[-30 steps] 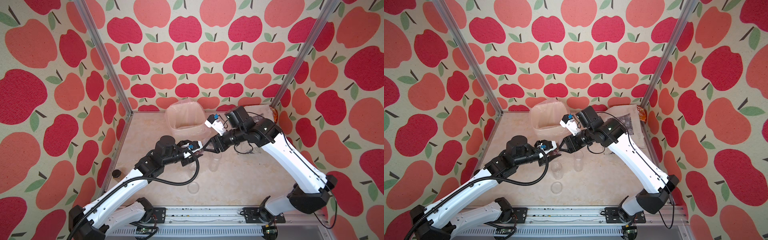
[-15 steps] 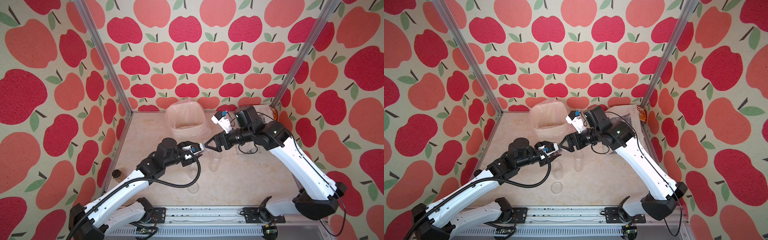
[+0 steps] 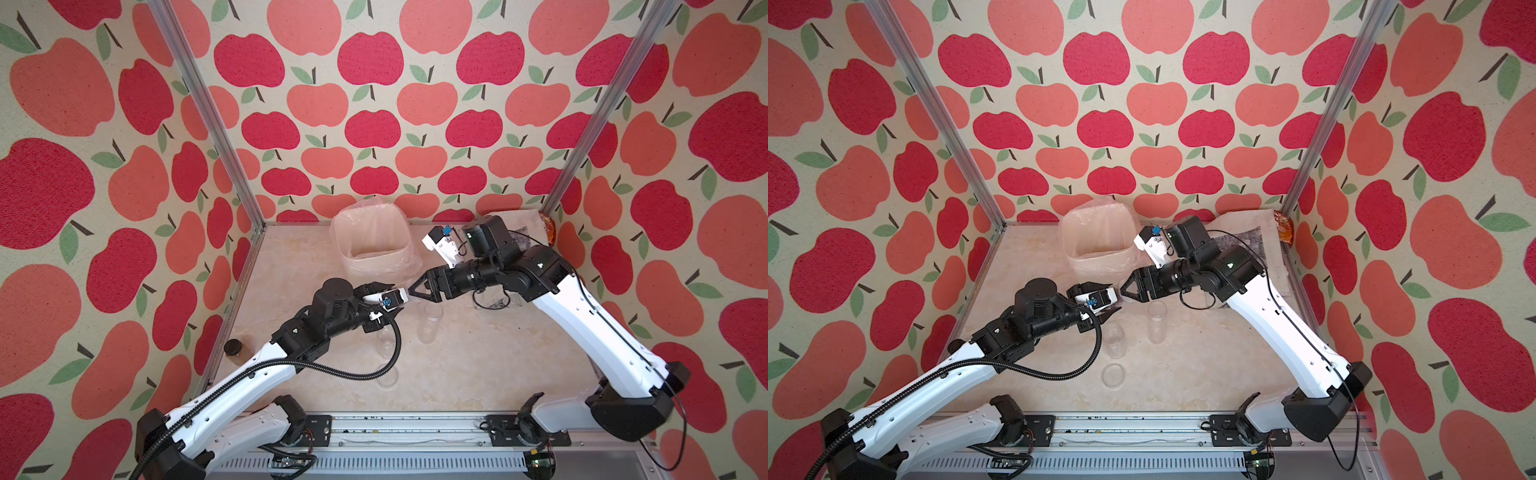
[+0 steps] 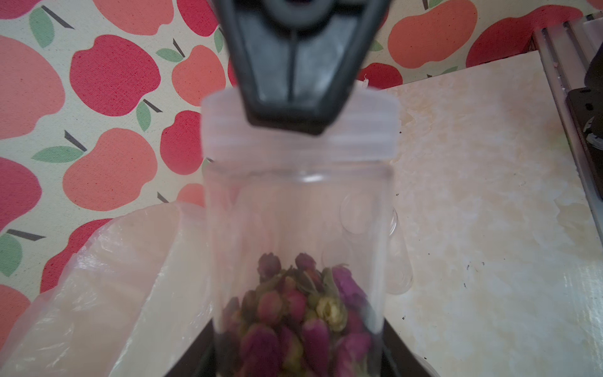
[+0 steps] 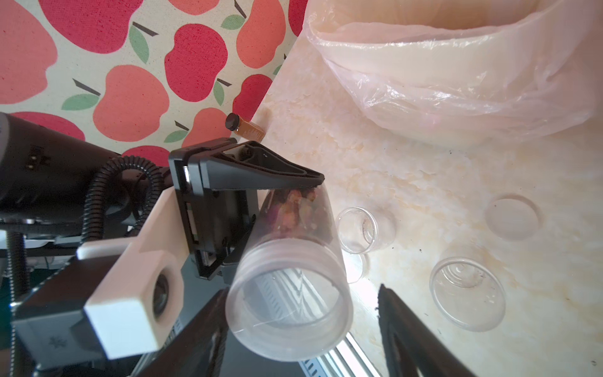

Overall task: Empty the moldy dried flower tea in the jars
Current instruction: Unscrew the lid from the jar.

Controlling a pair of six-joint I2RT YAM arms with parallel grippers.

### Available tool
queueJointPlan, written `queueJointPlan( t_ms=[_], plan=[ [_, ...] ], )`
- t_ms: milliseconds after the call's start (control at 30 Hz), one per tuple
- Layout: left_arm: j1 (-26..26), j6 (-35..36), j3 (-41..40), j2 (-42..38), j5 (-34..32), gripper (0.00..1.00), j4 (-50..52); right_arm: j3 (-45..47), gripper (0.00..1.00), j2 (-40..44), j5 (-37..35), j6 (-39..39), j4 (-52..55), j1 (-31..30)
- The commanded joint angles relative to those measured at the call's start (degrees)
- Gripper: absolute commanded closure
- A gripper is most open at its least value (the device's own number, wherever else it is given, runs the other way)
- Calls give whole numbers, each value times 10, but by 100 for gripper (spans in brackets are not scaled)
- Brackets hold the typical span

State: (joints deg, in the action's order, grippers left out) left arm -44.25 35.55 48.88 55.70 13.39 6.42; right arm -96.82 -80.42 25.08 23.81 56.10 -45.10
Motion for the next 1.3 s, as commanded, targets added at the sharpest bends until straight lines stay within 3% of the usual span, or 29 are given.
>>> queueJointPlan(
  t_ms=[0, 33, 233, 367, 467, 600, 700, 800, 900, 967, 1033, 1067, 1133, 1267],
  plan=[
    [-5, 10, -1, -6, -7, 73, -16, 5, 28, -6, 19, 7, -12, -4],
    [-5, 10, 0, -5, -7, 73, -15, 5, 29, -7, 20, 6, -11, -5],
    [-6, 4, 3, -2, -6, 77, -11, -3, 54, -21, 29, -16, -5, -8],
    [-4, -19, 8, -6, 30, 85, 6, -22, 67, -34, 35, -106, 9, -8],
    [9, -44, 19, -9, 107, 86, 40, -61, 76, -52, 17, -257, 64, -11],
    [56, -85, 34, -9, 282, 87, 91, -97, 79, -73, -26, -480, 156, -32],
    [94, -111, 38, -10, 391, 88, 106, -127, 81, -91, -42, -558, 187, -46],
    [120, -123, 39, -13, 447, 89, 108, -147, 80, -102, -33, -587, 192, -51],
    [128, -122, 37, -19, 446, 89, 106, -155, 75, -105, -28, -593, 185, -54],
    [129, -118, 36, -22, 431, 88, 105, -156, 60, -105, -30, -584, 172, -56],
    [128, -112, 34, -24, 401, 88, 103, -165, 39, -105, -28, -551, 156, -56],
    [128, -110, 33, -24, 383, 88, 100, -171, 35, -104, -30, -530, 147, -55],
    [126, -101, 28, -28, 327, 87, 93, -179, 22, -91, -26, -459, 116, -50],
    [115, -66, 22, -31, 210, 86, 82, -163, 10, -53, -11, -266, 44, -23]
  ],
)
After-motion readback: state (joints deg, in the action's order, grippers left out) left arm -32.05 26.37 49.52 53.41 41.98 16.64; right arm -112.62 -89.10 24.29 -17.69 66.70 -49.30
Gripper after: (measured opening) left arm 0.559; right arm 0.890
